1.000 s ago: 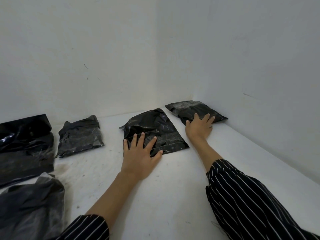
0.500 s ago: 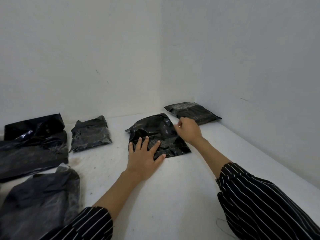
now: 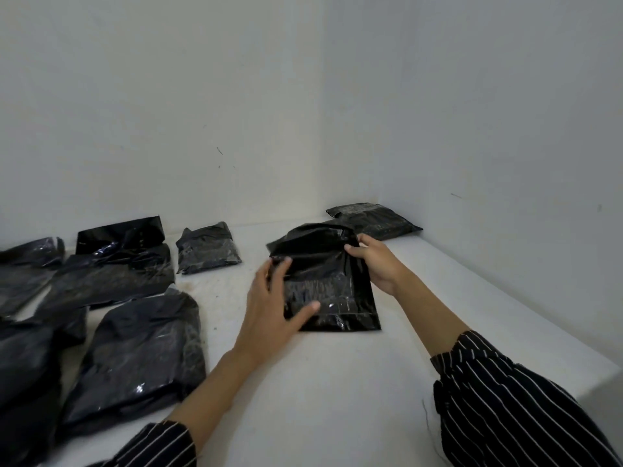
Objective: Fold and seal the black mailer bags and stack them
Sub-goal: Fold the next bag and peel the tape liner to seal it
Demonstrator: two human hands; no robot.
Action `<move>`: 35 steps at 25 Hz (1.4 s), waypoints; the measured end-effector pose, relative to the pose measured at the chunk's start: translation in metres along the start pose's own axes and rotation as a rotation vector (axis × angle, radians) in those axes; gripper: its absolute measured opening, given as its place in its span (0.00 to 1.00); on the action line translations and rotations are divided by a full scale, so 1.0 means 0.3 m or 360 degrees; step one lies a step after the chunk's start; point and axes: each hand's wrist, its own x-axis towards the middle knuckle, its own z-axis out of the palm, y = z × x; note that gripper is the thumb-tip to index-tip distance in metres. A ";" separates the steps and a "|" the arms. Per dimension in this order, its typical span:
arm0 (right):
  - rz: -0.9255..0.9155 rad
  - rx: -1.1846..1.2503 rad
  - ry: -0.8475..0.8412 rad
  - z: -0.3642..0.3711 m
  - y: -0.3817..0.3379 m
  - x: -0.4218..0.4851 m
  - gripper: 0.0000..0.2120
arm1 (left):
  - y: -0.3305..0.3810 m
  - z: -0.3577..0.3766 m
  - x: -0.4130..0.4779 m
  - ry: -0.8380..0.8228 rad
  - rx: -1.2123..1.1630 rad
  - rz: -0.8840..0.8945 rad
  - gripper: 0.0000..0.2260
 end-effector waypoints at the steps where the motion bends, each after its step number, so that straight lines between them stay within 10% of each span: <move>1: -0.0072 0.0096 -0.0062 -0.002 -0.020 -0.030 0.06 | 0.013 -0.013 0.001 0.0140 -0.0150 -0.0150 0.41; 4: -0.0280 0.0262 -0.0266 0.002 -0.081 -0.122 0.08 | 0.028 -0.057 0.013 0.0111 -0.0927 -0.0733 0.43; 7: -0.0335 0.0238 -0.0349 0.004 -0.143 -0.192 0.10 | 0.015 -0.092 0.003 -0.0022 -0.1415 -0.0718 0.22; 18: -0.1135 -0.1489 -0.0064 0.247 -0.500 -0.328 0.11 | 0.088 -0.226 -0.011 0.0350 -0.0969 -0.0267 0.09; 23: -0.0876 -0.2233 -0.0240 0.403 -0.536 -0.332 0.15 | 0.081 -0.236 -0.018 0.0395 -0.0802 -0.0250 0.10; 30: -0.0837 -0.1024 -0.0197 0.452 -0.571 -0.315 0.07 | 0.026 -0.233 -0.083 0.0277 -0.0814 -0.0303 0.16; 35: -0.0454 -0.1943 -0.0515 0.363 -0.616 -0.302 0.26 | -0.026 -0.286 -0.115 0.0017 -0.1158 -0.0319 0.17</move>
